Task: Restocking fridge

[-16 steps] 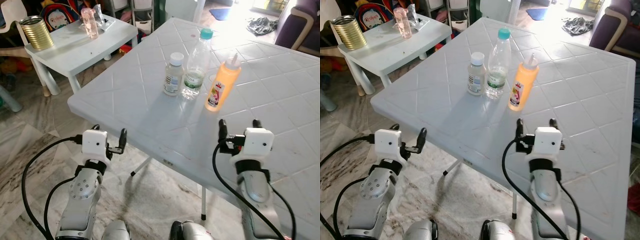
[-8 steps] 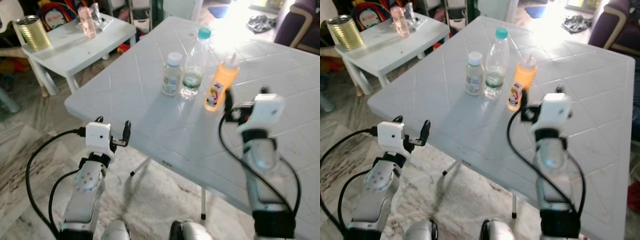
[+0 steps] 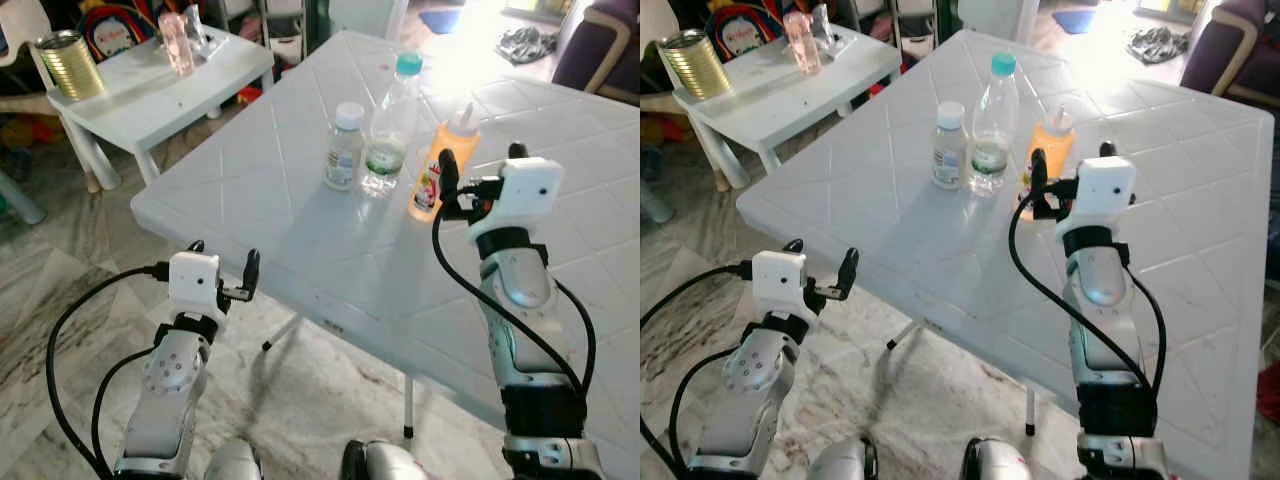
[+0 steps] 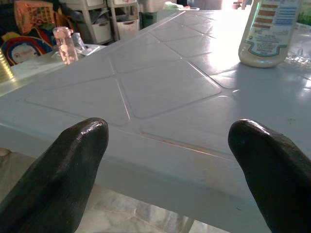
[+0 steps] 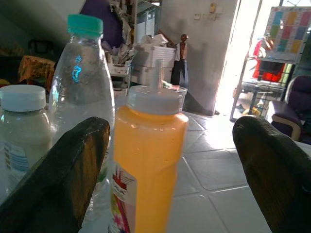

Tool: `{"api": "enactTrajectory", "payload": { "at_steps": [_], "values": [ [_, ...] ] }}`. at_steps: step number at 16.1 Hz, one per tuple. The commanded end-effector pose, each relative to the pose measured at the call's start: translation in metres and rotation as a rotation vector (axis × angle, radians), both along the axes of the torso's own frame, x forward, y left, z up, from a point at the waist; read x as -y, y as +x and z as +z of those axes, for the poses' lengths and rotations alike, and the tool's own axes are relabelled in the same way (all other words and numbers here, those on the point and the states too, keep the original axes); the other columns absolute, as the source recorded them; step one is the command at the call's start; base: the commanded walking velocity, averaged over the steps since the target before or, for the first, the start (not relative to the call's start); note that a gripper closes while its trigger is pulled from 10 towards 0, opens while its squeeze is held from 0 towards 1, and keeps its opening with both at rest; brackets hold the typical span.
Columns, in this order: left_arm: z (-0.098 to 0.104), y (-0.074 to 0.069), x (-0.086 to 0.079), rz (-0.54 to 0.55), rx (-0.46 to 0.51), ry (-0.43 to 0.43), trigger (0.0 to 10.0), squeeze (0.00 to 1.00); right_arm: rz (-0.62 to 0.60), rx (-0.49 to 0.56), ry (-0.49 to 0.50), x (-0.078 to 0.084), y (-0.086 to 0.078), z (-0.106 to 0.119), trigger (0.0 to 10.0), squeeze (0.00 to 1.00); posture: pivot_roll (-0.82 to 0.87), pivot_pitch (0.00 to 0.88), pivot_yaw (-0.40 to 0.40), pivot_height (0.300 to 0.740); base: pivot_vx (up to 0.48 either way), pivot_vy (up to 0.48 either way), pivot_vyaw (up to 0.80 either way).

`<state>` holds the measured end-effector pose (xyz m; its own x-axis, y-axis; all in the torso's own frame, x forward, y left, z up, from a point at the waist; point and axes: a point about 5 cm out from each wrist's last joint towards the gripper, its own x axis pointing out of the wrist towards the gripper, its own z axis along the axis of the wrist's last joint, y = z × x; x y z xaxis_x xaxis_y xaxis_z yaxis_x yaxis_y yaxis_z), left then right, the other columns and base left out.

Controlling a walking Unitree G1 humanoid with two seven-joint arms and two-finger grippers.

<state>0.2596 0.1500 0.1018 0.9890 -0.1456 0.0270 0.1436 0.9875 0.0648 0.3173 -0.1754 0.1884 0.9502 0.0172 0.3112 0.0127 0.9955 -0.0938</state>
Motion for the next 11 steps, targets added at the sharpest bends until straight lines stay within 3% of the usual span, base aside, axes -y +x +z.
{"api": "enactTrajectory", "payload": {
  "at_steps": [1, 11],
  "values": [
    [0.001, -0.001, 0.000, -0.010, -0.005, 0.015, 10.0, 0.00, 0.007, 0.000, -0.007, 0.000, 0.003, 0.003, 10.0, 0.00, 0.11, 0.153, 0.008, 0.740, 0.000, 0.000, 0.00],
    [0.003, -0.004, -0.006, -0.012, -0.017, 0.047, 10.0, 0.00, 0.045, -0.021, -0.023, -0.007, 0.036, 0.009, 10.0, 0.00, 0.16, 0.158, 0.022, 0.740, 0.000, 0.000, 0.00]
  ]
}}
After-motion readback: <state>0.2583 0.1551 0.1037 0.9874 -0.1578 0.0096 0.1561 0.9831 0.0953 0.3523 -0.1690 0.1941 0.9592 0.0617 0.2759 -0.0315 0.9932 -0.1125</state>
